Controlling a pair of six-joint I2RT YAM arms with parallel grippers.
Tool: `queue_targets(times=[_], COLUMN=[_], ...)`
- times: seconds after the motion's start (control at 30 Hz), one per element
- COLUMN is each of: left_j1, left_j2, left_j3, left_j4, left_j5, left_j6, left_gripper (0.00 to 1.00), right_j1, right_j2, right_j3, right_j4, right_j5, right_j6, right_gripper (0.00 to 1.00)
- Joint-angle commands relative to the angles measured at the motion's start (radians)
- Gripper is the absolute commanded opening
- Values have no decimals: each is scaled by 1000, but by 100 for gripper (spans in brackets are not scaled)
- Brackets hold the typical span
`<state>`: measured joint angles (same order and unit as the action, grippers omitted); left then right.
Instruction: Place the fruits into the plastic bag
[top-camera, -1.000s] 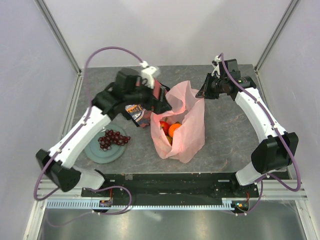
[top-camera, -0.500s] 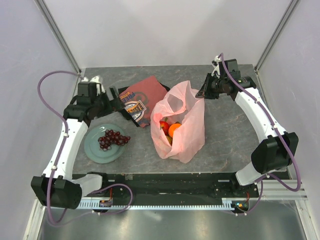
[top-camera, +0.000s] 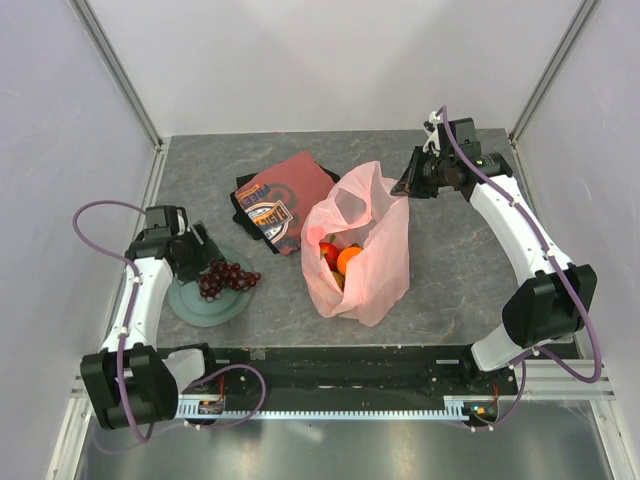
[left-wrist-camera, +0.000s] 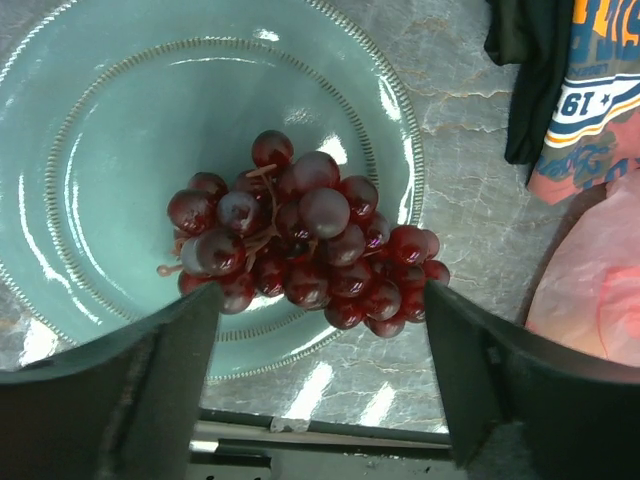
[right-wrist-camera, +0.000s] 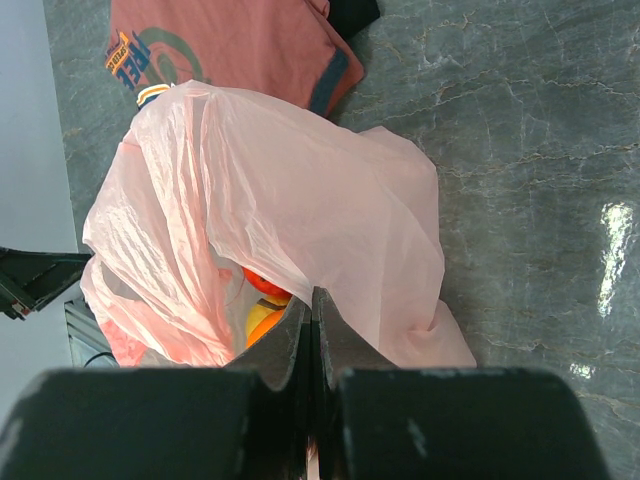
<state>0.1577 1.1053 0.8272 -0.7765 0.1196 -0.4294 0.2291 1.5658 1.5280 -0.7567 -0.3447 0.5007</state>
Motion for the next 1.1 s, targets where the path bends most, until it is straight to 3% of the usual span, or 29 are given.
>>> queue_targets(times=[0.0, 0.03, 0.4, 0.87, 1.07], left_j1=[6, 8, 8, 8, 8], left_j2=[33, 40, 166, 194, 177], left_j3=[16, 21, 67, 52, 47], left_j4=[86, 91, 146, 152, 148], left_j5=[40, 38, 3, 5, 15], left_j6=[17, 24, 83, 73, 66], left_gripper=[72, 66, 43, 39, 26], right_j1=[-1, -1, -1, -2, -1], right_j2=[-3, -3, -6, -1, 0], right_j3=[11, 12, 6, 14, 18], right_j4=[22, 23, 28, 28, 26], right_j5=[-17, -17, -11, -8, -7], right_j6=[-7, -7, -2, 6, 6], right_gripper=[3, 3, 3, 3, 3])
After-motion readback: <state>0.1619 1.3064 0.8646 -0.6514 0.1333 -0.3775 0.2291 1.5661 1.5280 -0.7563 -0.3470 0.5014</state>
